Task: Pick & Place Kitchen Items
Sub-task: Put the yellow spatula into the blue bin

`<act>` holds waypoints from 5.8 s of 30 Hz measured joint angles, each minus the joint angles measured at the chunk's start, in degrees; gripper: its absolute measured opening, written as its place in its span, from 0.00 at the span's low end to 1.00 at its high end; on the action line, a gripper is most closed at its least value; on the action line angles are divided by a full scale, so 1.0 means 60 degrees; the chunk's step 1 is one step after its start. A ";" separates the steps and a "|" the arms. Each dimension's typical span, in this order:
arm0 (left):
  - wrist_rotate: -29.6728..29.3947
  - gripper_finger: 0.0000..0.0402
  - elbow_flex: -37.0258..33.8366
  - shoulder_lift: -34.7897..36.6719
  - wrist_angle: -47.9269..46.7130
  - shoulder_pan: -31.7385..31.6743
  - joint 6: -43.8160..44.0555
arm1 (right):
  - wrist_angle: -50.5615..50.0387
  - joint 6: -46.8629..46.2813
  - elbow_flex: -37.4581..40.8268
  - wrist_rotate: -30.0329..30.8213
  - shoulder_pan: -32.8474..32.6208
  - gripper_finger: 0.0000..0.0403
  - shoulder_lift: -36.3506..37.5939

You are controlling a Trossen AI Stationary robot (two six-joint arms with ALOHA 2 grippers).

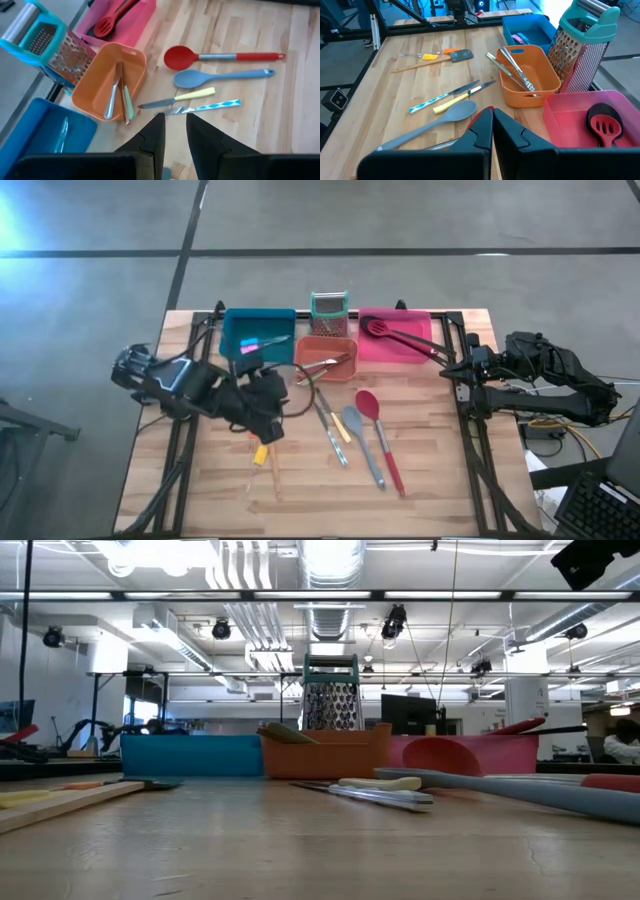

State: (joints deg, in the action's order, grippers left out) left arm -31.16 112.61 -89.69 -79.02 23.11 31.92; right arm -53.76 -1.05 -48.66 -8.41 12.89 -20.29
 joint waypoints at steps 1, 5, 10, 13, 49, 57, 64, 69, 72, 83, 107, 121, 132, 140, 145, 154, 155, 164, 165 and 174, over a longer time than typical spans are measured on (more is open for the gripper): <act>-0.0003 0.20 -0.0087 0.0000 0.0021 0.0086 0.0074 | -0.0004 -0.0001 0.0000 -0.0001 0.0002 0.02 0.0000; -0.0007 0.17 -0.0509 0.0170 0.0126 0.0396 0.0417 | -0.0004 -0.0001 0.0000 -0.0001 0.0001 0.02 0.0000; -0.0512 0.14 -0.1244 0.0894 0.0229 0.0789 0.1262 | -0.0004 -0.0001 0.0000 -0.0002 -0.0001 0.02 0.0000; -0.0896 0.13 -0.1924 0.1466 0.0459 0.1004 0.1875 | -0.0001 -0.0001 0.0000 0.0001 0.0002 0.02 0.0000; 0.2641 0.18 -0.9937 0.4153 0.2850 0.1926 1.1463 | -0.0004 -0.0001 0.0000 0.0000 0.0000 0.02 0.0000; 0.3141 0.42 -1.1010 0.4153 0.3183 0.1908 1.2621 | 0.0000 -0.0001 0.0000 0.0000 0.0001 0.02 0.0000; 0.3206 0.53 -1.1331 0.4164 0.4333 0.1891 1.2268 | -0.0004 -0.0001 0.0000 -0.0002 -0.0001 0.02 0.0000; 0.3216 0.53 -1.1327 0.4164 0.5280 0.1886 0.9364 | -0.0004 -0.0001 0.0000 0.0001 -0.0001 0.02 0.0000; 0.3223 0.53 -1.1323 0.4167 0.5602 0.1796 0.8605 | -0.0004 -0.0001 0.0000 -0.0001 0.0000 0.02 0.0000; 0.4410 0.51 -1.1278 0.3056 0.6439 0.1361 0.7428 | -0.0004 -0.0001 0.0000 -0.0001 -0.0001 0.02 0.0000; 0.5037 0.50 -0.7864 -0.1949 0.4346 0.1122 0.5612 | -0.0004 -0.0001 0.0000 0.0001 -0.0001 0.02 0.0000; 0.5658 0.48 -0.8163 -0.2098 0.4365 0.0622 0.5455 | -0.0004 -0.0001 0.0000 -0.0002 -0.0001 0.02 0.0000; 0.6657 0.58 -0.9052 -0.2033 0.5282 0.0253 0.5156 | -0.0004 -0.0001 0.0000 -0.0002 -0.0001 0.02 0.0000; 0.6707 0.42 -0.9149 -0.2109 0.5305 -0.0042 0.4874 | -0.0001 -0.0001 0.0000 -0.0002 0.0002 0.02 0.0000; 0.6665 0.19 -0.9149 -0.2113 0.5272 -0.0087 0.5128 | -0.0004 -0.0001 0.0000 -0.0001 0.0001 0.02 0.0000; 0.6688 0.08 -0.8940 -0.1558 0.4751 -0.0091 0.5257 | 0.0000 -0.0001 0.0000 0.0001 0.0002 0.02 0.0000; 0.6644 0.08 -0.8903 -0.1426 0.4681 -0.0091 0.5273 | -0.0004 -0.0001 0.0000 -0.0002 0.0002 0.02 0.0000; 0.5127 0.08 -0.8818 0.0626 0.4392 -0.0100 0.6450 | -0.0003 -0.0001 0.0000 -0.0001 0.0001 0.02 0.0000; 0.4756 0.08 -0.8810 0.0846 0.4388 -0.0132 0.6513 | -0.0004 -0.0001 0.0000 0.0001 -0.0001 0.02 0.0000; 0.1661 0.08 -0.8816 0.2223 0.4384 -0.1426 0.5561 | -0.0004 -0.0001 0.0000 -0.0002 -0.0001 0.02 0.0000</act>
State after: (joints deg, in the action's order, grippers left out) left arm -21.19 59.71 -76.35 -52.71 14.55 65.29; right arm -53.78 -1.06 -48.66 -8.42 12.88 -20.29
